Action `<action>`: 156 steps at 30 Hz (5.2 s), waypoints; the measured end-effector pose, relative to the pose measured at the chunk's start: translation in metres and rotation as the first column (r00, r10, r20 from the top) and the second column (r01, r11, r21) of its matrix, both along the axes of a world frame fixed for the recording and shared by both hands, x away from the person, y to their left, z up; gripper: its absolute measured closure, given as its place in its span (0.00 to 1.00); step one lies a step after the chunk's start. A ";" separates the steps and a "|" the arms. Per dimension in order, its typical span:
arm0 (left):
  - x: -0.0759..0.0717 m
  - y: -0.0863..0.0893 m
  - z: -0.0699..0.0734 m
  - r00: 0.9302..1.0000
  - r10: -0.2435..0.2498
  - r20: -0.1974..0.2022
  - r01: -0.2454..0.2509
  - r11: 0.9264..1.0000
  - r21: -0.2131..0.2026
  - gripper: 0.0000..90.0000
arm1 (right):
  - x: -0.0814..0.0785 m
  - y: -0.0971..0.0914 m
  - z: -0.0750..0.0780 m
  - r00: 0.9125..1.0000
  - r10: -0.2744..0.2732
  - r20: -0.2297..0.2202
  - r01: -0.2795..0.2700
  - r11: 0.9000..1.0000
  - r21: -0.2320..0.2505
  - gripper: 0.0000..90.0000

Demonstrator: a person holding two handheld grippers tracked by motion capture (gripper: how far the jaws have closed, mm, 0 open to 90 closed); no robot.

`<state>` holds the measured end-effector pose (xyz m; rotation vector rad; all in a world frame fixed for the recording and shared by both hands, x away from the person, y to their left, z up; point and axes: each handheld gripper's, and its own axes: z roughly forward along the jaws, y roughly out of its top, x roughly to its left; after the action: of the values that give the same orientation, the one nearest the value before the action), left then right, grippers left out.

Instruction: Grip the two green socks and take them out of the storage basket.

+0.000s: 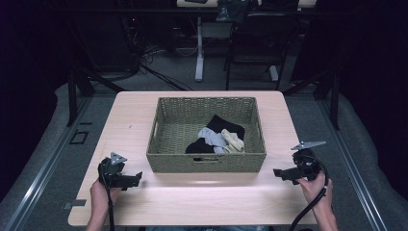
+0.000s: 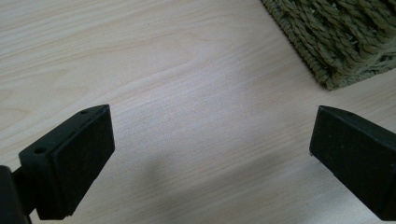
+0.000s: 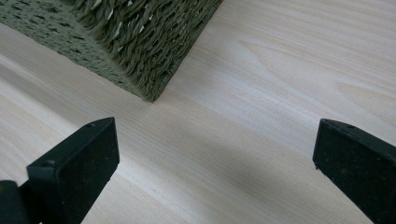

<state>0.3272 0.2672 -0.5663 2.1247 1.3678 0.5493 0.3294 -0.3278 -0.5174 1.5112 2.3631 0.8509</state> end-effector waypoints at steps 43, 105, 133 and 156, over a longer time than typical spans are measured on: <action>-0.001 0.001 -0.001 1.000 -0.008 -0.001 0.008 1.000 0.002 0.00 | 0.078 0.106 0.119 0.968 0.245 0.050 -0.239 0.966 -0.102 0.00; -0.001 0.000 -0.001 1.000 -0.010 -0.003 0.010 1.000 0.000 0.00 | 0.154 0.168 0.076 0.953 0.211 -0.219 -0.257 0.943 -0.210 0.96; -0.001 0.000 -0.001 1.000 -0.011 -0.005 0.011 1.000 -0.004 0.00 | 0.148 0.159 0.157 0.966 0.224 -0.127 -0.243 0.957 -0.162 0.96; 0.000 -0.001 -0.002 1.000 -0.016 -0.005 0.016 1.000 -0.004 0.00 | 0.148 0.145 0.203 0.978 0.202 -0.055 -0.208 0.966 -0.151 0.96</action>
<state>0.3275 0.2664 -0.5681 2.1331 1.3518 0.5347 0.4777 -0.1826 -0.3144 1.2505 2.5813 0.6638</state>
